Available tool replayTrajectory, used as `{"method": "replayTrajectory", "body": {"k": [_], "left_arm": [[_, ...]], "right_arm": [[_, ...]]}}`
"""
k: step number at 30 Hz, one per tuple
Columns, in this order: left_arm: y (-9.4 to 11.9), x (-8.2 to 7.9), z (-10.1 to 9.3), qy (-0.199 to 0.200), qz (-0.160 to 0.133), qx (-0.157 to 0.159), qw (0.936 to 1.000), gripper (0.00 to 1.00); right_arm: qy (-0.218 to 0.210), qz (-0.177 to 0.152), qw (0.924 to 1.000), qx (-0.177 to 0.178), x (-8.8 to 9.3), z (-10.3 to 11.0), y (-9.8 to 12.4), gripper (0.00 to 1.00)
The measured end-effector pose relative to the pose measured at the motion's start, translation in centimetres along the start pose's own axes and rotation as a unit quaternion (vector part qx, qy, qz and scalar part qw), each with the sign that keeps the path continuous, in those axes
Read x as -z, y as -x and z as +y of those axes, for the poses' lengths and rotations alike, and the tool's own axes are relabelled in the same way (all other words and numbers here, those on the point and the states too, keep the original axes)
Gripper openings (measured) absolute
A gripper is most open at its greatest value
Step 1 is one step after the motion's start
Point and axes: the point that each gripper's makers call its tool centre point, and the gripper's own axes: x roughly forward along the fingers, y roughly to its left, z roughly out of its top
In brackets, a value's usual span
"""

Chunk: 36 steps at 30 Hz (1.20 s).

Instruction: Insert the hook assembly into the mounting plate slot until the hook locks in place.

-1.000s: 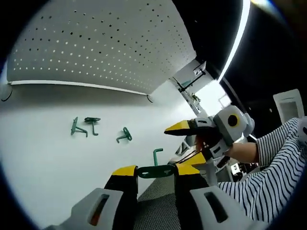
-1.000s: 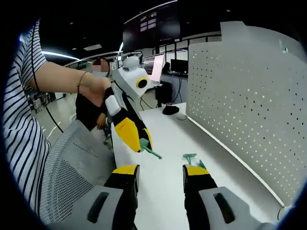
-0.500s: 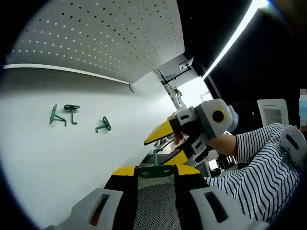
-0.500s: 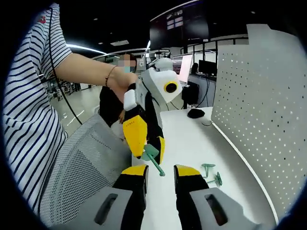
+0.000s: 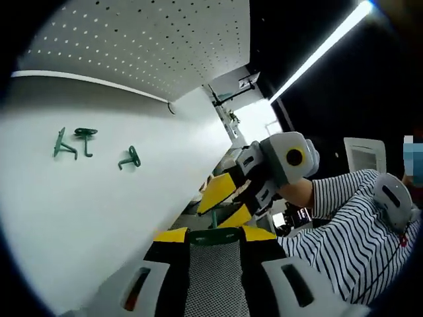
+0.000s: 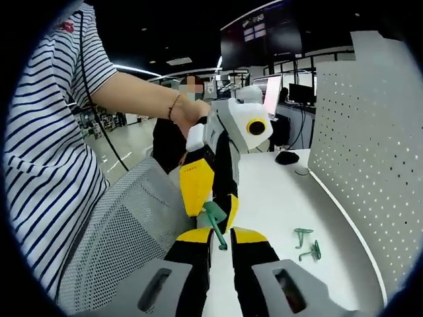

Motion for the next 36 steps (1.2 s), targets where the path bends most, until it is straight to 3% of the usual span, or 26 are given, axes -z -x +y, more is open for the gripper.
{"method": "replayTrajectory", "body": {"k": [13,19,22,24,26,28,33,35,36], "left_arm": [[0.4,0.5,-0.7,0.036,-0.007,0.05,0.9981,0.29],[0.4,0.1,-1.1,0.067,-0.038,0.079,0.9939,0.3],[0.5,-0.9,-1.3,0.076,-0.073,0.086,0.9907,0.31],[0.7,-2.0,-0.7,0.042,-0.104,0.068,0.9914,0.34],[0.7,-2.3,-0.2,0.03,-0.112,0.042,0.9924,0.39],[0.9,-2.7,0.4,0.0,-0.122,0.015,0.9924,0.43],[2.3,-4.4,1.8,-0.07,-0.165,-0.08,0.9805,0.6],[2.7,-4.7,2.1,-0.105,-0.169,-0.115,0.9731,0.66],[2.9,-4.7,2.2,-0.137,-0.168,-0.14,0.9661,0.66]], "right_arm": [[0.044,0.001,0.9989,-0.013,-0.5,1.6,-0.1,0.01],[0.044,0.003,0.999,0.001,-0.8,1.5,0.3,0.0],[0.02,-0.002,0.9997,0.013,-1.0,1.0,0.7,0.0],[-0.014,-0.002,0.9997,0.022,-0.9,0.6,0.8,0.0],[-0.023,0.001,0.999,0.037,-0.8,-0.1,1.0,0.0],[-0.071,0.014,0.9965,0.043,-0.4,-0.3,1.0,0.0],[-0.135,0.022,0.9871,0.083,0.1,-1.7,1.4,0.0],[-0.17,0.02,0.9803,0.099,0.2,-2.3,1.5,0.0],[-0.186,0.02,0.9762,0.109,0.2,-2.7,1.7,0.0]]}}
